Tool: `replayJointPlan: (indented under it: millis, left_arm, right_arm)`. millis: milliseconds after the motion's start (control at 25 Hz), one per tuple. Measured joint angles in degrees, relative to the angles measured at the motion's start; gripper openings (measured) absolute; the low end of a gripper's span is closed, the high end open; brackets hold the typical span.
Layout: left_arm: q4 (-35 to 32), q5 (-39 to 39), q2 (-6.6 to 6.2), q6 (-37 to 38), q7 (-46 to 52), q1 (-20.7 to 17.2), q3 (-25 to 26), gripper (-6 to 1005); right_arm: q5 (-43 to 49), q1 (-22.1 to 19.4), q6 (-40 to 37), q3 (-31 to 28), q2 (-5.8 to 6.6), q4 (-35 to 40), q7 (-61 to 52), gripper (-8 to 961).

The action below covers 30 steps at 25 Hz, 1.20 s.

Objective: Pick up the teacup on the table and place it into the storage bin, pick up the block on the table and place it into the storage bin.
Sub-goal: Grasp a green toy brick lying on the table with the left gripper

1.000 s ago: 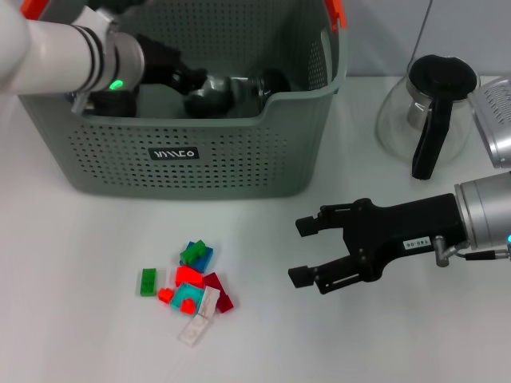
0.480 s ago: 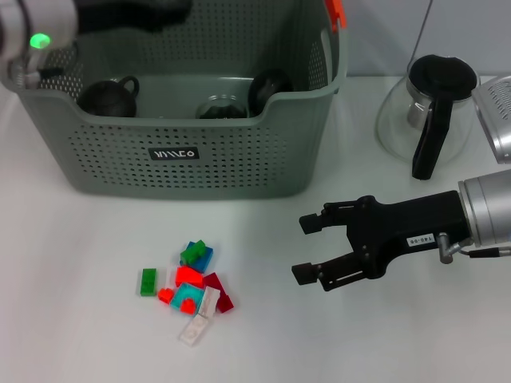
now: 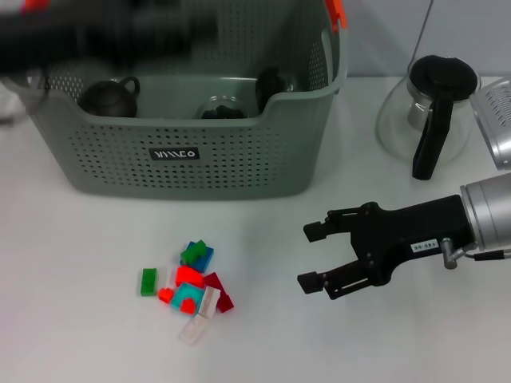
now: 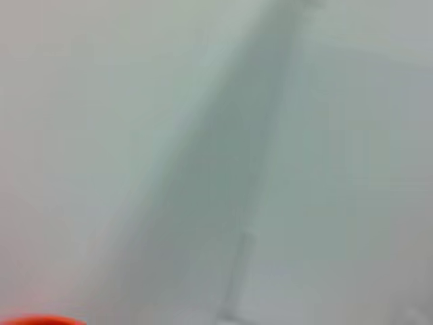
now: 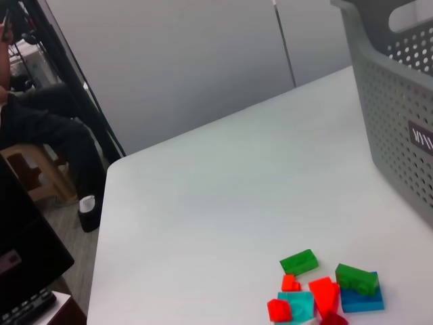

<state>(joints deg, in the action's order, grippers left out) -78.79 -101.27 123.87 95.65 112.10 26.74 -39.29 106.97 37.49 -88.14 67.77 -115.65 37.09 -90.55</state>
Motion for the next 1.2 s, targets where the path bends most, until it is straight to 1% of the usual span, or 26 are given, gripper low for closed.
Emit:
replayJointPlan:
  millis: [80,200,280,360,400,440,600,680,760,880,960,1040,1200]
  left_arm:
    - [-0.11,0.22,0.2,6.78,-3.54,-1.41,0.65,823]
    - [0.17,0.02,0.44,12.51,-6.62,-3.76,0.91,926]
    - [0.77,-0.69,0.54,14.06,-8.0,-5.57,0.78,925]
    - [1.57,-2.56,0.62,14.45,-10.33,-6.92,0.74,925]
    - [2.61,-5.34,0.7,14.62,-13.02,-7.6,1.09,925]
    - [2.61,-5.34,0.7,14.62,-13.02,-7.6,1.09,924]
    - [5.14,-11.86,0.67,14.71,-17.64,-7.35,1.51,923]
    - [6.54,-15.25,0.62,14.45,-21.2,-7.09,1.47,923]
    - [7.99,-18.68,0.64,13.92,-26.83,-7.0,1.39,922]
    - [9.41,-21.64,0.7,12.41,-33.7,-7.38,1.52,922]
    - [10.22,-22.8,0.74,11.22,-36.53,-7.58,1.65,922]
    - [11.25,-24.36,0.79,10.71,-38.25,-7.54,1.78,923]
    - [12.91,-27.7,0.8,10.11,-39.61,-6.96,1.35,923]
  right_arm:
    - [0.11,0.03,-0.06,-0.1,0.0,0.0,-0.01,945]
    - [0.14,0.04,-0.11,-0.1,-0.1,-0.03,0.12,945]
    - [0.15,0.03,0.11,-0.11,-0.27,-0.15,0.31,945]
    - [0.17,0.04,0.41,-0.1,-0.51,-0.15,0.39,944]
    - [0.17,0.1,0.58,-0.09,-0.67,-0.11,0.4,944]
    - [0.17,0.2,0.58,-0.09,-0.76,-0.05,0.4,944]
    - [0.17,0.79,1.0,0.05,-1.41,-0.01,0.44,945]
    - [0.21,1.22,1.8,0.36,-1.9,-0.01,0.5,945]
    - [0.42,1.6,2.6,0.49,-2.38,0.0,0.57,944]
    - [1.06,2.04,3.33,0.51,-3.1,0.0,0.99,943]
    - [1.83,2.23,3.85,0.52,-3.55,0.0,1.25,943]
    - [2.5,2.38,4.58,0.52,-3.86,0.0,1.27,942]
    - [2.97,2.8,5.58,0.52,-4.09,0.0,1.27,941]
